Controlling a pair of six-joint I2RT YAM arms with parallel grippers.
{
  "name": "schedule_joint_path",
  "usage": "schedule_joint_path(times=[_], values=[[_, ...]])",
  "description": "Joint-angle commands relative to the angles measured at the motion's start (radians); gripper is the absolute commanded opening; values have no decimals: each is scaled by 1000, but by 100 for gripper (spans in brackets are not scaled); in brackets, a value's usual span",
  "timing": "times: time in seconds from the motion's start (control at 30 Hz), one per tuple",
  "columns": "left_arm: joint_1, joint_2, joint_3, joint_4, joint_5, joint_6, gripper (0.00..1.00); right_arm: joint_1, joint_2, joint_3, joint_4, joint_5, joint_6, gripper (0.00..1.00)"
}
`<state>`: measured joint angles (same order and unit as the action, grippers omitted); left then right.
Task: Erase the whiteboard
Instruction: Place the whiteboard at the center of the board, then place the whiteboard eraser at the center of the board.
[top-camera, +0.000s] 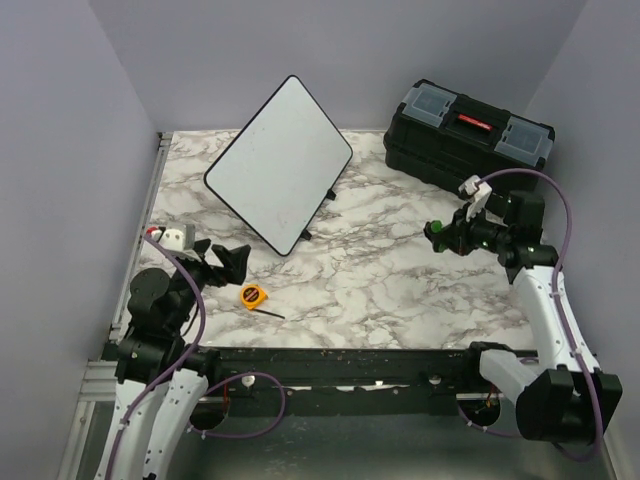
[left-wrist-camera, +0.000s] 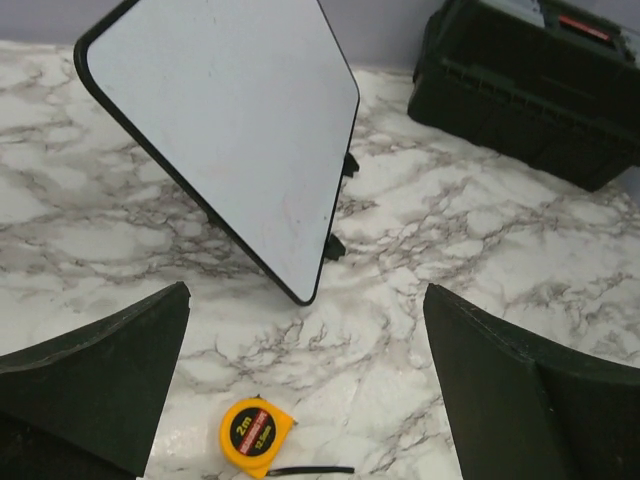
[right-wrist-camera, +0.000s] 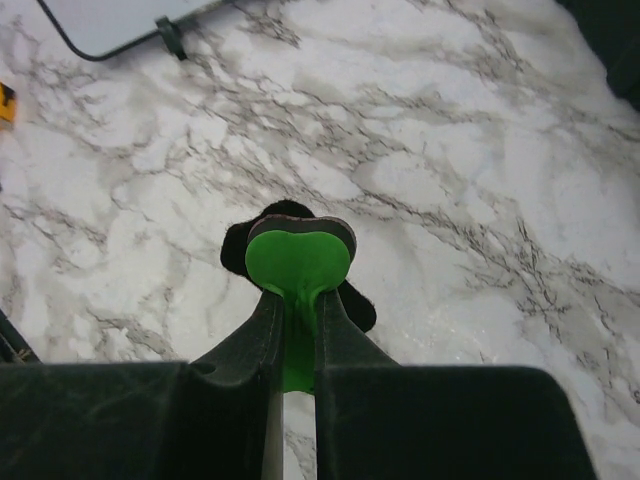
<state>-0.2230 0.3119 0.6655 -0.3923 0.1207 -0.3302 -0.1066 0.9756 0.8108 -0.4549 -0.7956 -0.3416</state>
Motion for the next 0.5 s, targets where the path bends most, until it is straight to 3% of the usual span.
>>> schedule_joint_path(times=[0.0, 0.23, 0.47], values=[[1, -43, -40, -126, -13, 88, 99, -6, 99, -1, -6, 184, -75, 1], [0, -164, -134, -29, -29, 133, 99, -4, 281, 54, 37, 329, -56, 3], [0, -193, -146, -19, -29, 138, 99, 1, 388, 39, 95, 373, -37, 5]])
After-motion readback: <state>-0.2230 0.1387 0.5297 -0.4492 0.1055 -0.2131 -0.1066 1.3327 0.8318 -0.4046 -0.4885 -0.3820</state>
